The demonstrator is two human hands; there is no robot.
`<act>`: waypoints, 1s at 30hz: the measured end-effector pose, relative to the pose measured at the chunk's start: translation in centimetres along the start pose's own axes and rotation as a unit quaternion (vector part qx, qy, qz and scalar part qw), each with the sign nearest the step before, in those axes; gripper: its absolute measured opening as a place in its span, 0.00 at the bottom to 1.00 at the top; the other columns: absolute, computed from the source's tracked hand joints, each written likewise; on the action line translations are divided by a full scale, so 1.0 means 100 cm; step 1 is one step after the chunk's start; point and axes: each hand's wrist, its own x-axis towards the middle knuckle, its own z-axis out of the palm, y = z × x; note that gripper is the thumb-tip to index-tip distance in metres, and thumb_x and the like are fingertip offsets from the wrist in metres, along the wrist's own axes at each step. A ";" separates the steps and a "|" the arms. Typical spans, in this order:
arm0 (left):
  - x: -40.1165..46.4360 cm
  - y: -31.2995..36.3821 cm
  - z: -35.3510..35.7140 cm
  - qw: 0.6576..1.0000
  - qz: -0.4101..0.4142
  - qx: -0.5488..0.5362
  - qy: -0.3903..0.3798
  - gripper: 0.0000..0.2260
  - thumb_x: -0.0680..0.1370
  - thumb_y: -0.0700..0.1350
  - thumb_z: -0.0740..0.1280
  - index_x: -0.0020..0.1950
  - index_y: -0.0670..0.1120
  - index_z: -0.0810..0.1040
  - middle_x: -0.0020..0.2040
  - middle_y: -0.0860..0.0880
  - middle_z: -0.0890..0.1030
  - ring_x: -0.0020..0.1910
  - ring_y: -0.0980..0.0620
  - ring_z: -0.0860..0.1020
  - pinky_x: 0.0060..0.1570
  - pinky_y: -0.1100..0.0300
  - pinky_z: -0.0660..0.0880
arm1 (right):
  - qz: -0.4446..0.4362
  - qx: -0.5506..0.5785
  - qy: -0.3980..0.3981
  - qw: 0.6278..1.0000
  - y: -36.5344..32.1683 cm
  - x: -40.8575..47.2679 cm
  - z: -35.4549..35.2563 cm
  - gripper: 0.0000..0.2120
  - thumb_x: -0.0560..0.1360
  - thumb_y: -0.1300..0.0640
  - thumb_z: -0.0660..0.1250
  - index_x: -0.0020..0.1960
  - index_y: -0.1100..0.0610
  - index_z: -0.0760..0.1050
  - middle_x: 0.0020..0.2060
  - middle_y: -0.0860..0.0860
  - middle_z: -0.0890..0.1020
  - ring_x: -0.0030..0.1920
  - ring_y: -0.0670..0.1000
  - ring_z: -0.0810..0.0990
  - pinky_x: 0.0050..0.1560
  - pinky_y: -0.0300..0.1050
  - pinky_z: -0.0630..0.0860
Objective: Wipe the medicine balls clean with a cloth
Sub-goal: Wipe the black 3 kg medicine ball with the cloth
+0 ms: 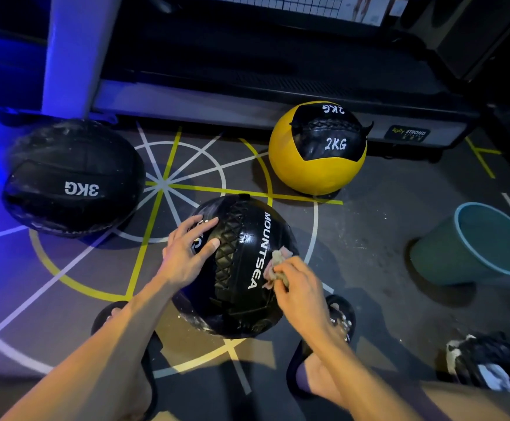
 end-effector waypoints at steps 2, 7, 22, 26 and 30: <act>0.002 0.005 0.002 1.000 -0.003 0.008 0.000 0.20 0.78 0.68 0.64 0.70 0.71 0.69 0.78 0.58 0.65 0.78 0.50 0.58 0.74 0.36 0.57 | 0.025 -0.011 0.012 1.000 0.008 0.027 -0.004 0.10 0.78 0.62 0.68 0.58 0.56 0.81 0.55 0.48 0.78 0.55 0.47 0.78 0.56 0.39 0.76; 0.003 0.009 0.001 1.000 -0.010 0.029 -0.007 0.22 0.78 0.67 0.62 0.72 0.68 0.70 0.78 0.57 0.65 0.78 0.49 0.59 0.73 0.36 0.61 | 0.058 -0.019 0.049 0.997 0.004 0.044 0.004 0.10 0.79 0.63 0.67 0.58 0.58 0.80 0.52 0.50 0.78 0.49 0.51 0.77 0.51 0.50 0.79; -0.015 0.047 0.001 0.950 0.100 0.279 -0.094 0.39 0.77 0.64 0.69 0.83 0.62 0.53 0.84 0.57 0.52 0.82 0.48 0.53 0.76 0.41 0.62 | 0.017 0.010 -0.041 0.999 0.021 0.027 -0.034 0.08 0.78 0.58 0.69 0.55 0.50 0.81 0.49 0.43 0.74 0.46 0.43 0.76 0.47 0.37 0.72; -0.011 0.050 0.001 0.954 0.091 0.270 -0.096 0.38 0.78 0.63 0.70 0.83 0.62 0.54 0.84 0.57 0.52 0.82 0.49 0.52 0.76 0.42 0.61 | 0.006 -0.017 -0.026 1.000 0.030 0.064 -0.054 0.09 0.79 0.56 0.67 0.57 0.50 0.82 0.51 0.45 0.75 0.50 0.46 0.78 0.50 0.41 0.76; -0.009 0.054 0.003 0.954 0.092 0.268 -0.094 0.38 0.77 0.63 0.70 0.83 0.62 0.55 0.84 0.57 0.53 0.82 0.50 0.52 0.77 0.42 0.60 | -0.057 -0.090 -0.131 0.986 0.015 0.072 -0.043 0.11 0.81 0.55 0.64 0.62 0.53 0.79 0.52 0.48 0.74 0.51 0.51 0.75 0.53 0.47 0.74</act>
